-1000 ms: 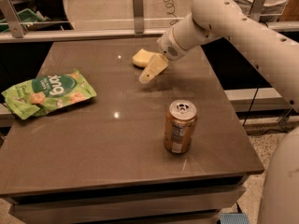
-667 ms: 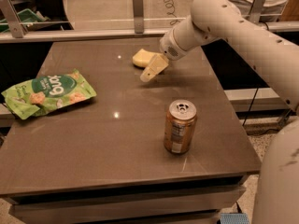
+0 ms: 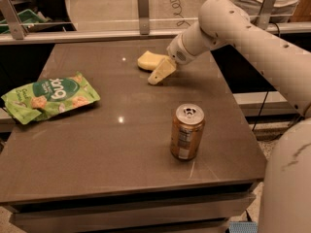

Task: Move sponge near orange can

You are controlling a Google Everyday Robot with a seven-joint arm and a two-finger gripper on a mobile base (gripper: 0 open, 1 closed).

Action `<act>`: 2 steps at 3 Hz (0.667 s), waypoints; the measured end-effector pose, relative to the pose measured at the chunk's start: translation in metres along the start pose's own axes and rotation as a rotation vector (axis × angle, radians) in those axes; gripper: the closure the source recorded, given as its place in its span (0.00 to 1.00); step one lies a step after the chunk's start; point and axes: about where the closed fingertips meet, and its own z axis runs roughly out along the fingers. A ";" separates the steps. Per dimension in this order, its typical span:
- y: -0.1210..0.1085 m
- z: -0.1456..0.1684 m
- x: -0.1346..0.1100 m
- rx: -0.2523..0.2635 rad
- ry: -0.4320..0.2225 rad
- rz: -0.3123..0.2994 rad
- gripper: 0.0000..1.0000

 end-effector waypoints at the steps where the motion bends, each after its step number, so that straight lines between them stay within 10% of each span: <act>1: -0.003 -0.004 0.001 0.004 -0.009 0.008 0.42; 2: -0.001 -0.018 0.002 0.003 -0.024 0.011 0.65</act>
Offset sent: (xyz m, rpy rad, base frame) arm -0.0179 -0.0277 0.0313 0.0459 -0.0183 -0.0111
